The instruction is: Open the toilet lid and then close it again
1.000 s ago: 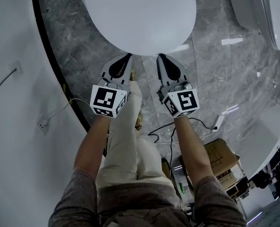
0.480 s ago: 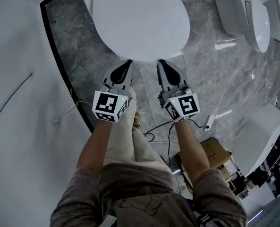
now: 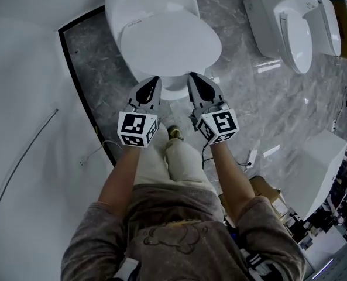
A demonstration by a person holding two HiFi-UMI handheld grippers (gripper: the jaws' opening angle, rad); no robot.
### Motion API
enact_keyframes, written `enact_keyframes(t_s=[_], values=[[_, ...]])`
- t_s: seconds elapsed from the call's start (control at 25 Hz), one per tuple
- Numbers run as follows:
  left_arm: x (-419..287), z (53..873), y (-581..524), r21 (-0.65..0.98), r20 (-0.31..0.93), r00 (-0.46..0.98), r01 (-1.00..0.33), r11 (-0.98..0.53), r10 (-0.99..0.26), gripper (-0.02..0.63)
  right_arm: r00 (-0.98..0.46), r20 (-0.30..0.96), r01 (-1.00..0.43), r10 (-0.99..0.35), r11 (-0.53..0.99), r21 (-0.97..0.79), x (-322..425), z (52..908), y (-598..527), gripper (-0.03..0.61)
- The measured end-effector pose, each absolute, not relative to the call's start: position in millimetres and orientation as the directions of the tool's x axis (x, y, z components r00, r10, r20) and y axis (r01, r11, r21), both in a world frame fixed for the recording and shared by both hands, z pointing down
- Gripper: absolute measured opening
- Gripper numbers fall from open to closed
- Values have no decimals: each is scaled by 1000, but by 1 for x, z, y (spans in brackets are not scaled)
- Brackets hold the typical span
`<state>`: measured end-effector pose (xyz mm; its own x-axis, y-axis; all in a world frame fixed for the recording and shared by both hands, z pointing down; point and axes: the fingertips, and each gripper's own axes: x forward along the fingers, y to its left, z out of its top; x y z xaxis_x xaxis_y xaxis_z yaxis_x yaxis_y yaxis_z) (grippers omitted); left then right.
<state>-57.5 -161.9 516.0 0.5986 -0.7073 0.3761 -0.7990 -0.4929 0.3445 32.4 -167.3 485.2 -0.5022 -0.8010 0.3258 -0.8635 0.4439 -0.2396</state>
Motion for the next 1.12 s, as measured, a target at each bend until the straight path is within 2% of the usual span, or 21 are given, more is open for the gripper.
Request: enact_keyframes(t_s=[0.32, 0.72, 0.92, 1.12], values=[[-69, 471, -222, 322, 371, 563, -824, -467, -738, 9, -536, 275, -842, -798, 484, -236, 20, 435, -231, 26], [-90, 439, -299, 283, 385, 473, -878, -386, -793, 9, -601, 275, -799, -750, 559, -221, -3, 401, -312, 26], [-99, 428, -339, 267, 379, 440, -894, -359, -814, 9, -641, 315, -765, -699, 615, -191, -16, 396, -353, 25], [-109, 421, -373, 251, 395, 421, -904, -346, -816, 9, -631, 384, -769, -674, 608, -198, -26, 404, -390, 26]])
